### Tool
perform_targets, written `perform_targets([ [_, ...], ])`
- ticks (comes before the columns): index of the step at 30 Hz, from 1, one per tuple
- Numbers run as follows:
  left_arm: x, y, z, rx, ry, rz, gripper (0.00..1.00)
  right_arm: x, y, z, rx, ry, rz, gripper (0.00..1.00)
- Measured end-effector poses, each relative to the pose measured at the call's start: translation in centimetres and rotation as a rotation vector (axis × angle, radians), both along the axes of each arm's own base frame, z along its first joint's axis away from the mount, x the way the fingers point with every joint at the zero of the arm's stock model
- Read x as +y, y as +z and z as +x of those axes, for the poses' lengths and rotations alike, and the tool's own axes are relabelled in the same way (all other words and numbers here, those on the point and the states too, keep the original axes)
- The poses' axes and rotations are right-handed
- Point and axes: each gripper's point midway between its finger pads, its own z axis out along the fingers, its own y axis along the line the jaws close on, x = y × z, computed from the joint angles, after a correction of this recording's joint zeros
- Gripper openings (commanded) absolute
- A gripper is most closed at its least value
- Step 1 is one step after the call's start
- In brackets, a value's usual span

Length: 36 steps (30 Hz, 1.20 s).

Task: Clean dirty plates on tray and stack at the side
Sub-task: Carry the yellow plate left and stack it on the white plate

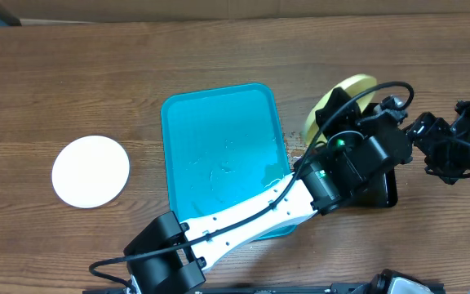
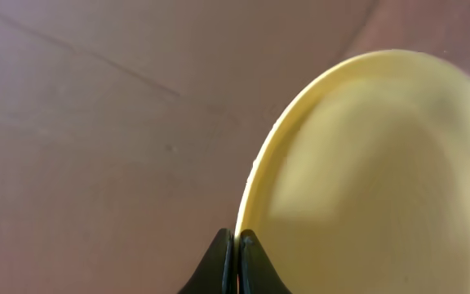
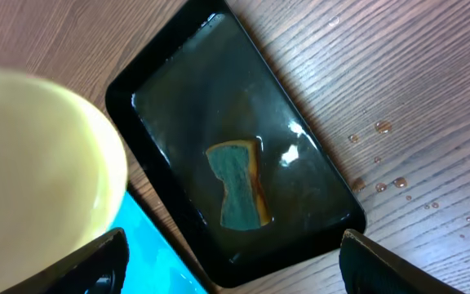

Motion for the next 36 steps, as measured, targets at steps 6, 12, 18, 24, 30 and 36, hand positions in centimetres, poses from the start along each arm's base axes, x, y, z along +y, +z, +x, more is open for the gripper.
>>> perform_targets([
  [6,1.9,0.0,0.2,-0.025,0.118,-0.048,0.04,0.0,0.0,0.0,0.001,0.000,0.000,0.84],
  [12,6.4,-2.4,-0.3,0.068,0.242,-0.039,0.04,0.0,0.0,-0.1,0.003,0.000,0.000,0.84],
  [18,14.1,-1.2,-2.2,0.336,0.358,-0.356,0.04,0.0,0.0,-0.1,0.002,0.001,0.000,0.84],
  [24,28.7,1.5,-4.3,0.467,0.696,-0.652,0.04,0.0,0.0,0.0,0.003,0.000,0.000,0.84],
  [30,41.5,2.0,-7.9,0.428,1.095,-0.847,0.05,0.0,0.0,0.0,0.002,0.000,0.001,0.84],
  [36,51.9,-1.1,-11.9,0.317,1.485,-1.014,0.04,0.0,0.0,-0.1,0.003,0.000,0.001,0.84],
])
